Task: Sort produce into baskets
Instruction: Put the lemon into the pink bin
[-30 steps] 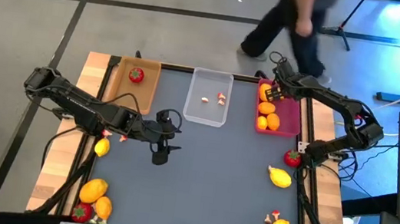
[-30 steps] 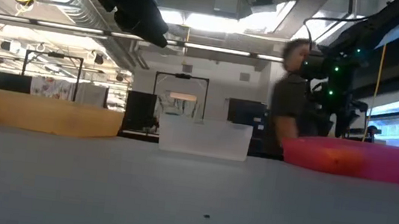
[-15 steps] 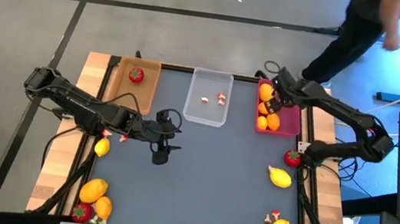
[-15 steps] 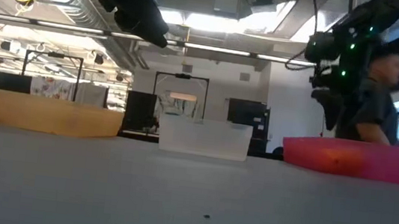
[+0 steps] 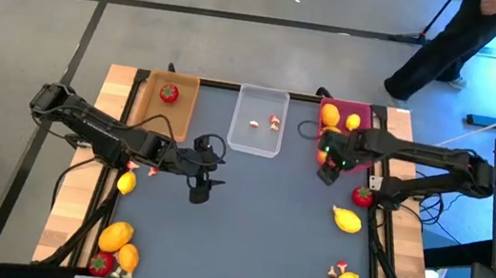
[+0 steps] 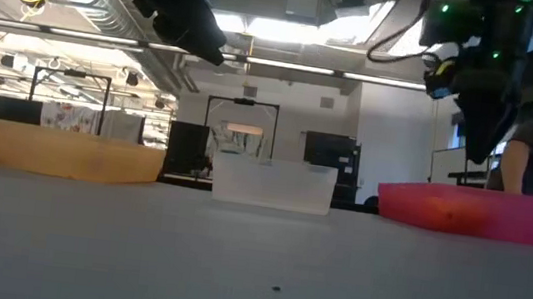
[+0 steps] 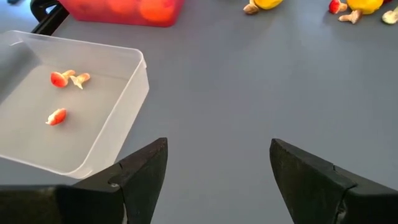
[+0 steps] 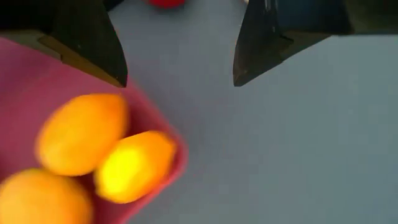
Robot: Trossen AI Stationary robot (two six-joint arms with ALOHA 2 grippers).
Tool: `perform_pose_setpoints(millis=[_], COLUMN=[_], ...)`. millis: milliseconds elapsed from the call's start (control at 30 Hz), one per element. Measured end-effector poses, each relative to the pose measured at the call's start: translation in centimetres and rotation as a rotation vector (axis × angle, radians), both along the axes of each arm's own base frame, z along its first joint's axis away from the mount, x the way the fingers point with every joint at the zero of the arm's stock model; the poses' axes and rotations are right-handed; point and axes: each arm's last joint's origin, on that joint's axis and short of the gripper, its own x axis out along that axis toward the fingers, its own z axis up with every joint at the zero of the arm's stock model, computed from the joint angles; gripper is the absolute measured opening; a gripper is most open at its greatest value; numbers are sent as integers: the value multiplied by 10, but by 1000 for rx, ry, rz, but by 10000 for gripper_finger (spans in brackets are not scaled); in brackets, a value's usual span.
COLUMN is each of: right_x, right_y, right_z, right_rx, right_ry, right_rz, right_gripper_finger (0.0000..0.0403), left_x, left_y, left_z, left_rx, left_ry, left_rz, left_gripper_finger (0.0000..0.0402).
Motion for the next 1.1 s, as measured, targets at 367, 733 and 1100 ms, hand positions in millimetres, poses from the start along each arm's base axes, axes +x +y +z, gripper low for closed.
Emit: perform_pose_setpoints(millis=[367,733,1100], right_x=[-5,-24,-30], right_y=[58,94,112], right_z=[-2,-29,-41], right_rx=[78,214,248], right_ry=[79,208,268], right_rz=[105,82,98], right_gripper_finger=[289,289,289], left_x=[0,0,0], left_y=[0,0,0], left_z=[0,0,0], left_rx=[-4,-4,-4], left_ry=[0,0,0], left_rz=[2,2,2], left_gripper_finger=[278,278,278])
